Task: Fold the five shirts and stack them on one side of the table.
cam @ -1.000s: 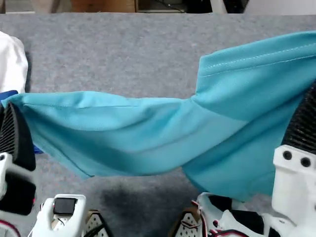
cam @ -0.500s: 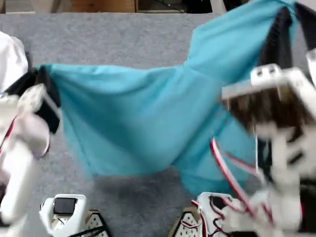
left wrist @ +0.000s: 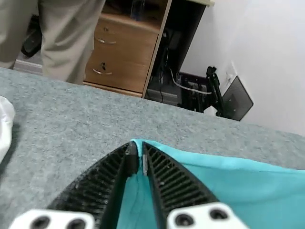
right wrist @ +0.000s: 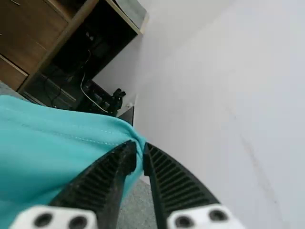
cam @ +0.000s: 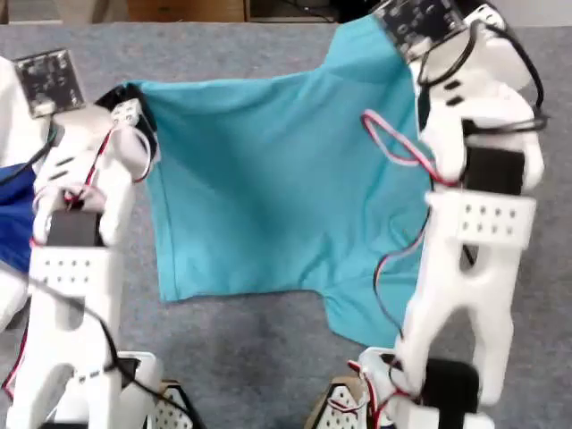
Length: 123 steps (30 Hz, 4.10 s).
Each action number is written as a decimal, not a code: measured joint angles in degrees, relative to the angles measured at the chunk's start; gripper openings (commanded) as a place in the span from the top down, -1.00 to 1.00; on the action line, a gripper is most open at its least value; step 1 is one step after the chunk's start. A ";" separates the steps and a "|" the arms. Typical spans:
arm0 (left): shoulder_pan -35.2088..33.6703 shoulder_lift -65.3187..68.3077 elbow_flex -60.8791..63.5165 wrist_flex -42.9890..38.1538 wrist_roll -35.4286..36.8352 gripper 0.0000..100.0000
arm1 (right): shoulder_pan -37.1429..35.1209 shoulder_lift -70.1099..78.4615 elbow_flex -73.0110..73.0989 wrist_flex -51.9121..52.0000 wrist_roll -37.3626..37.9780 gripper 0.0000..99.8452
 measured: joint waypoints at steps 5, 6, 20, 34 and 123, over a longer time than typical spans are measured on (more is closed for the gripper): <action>-2.37 13.71 -4.48 -5.10 3.08 0.96 | 1.14 9.85 -2.99 -2.81 -3.25 0.99; -2.64 16.62 -6.59 -5.27 3.34 0.96 | 1.14 12.04 -4.75 -2.90 -3.78 0.99; -2.29 41.23 -32.00 -4.40 3.78 0.96 | 0.97 42.37 -38.33 -1.49 -5.98 0.99; -1.41 56.00 -52.31 9.23 6.86 0.96 | -1.58 58.64 -67.78 13.71 -7.47 0.99; 0.35 38.95 -11.52 31.21 -10.02 0.96 | 14.15 -14.51 53.98 19.60 0.97 0.99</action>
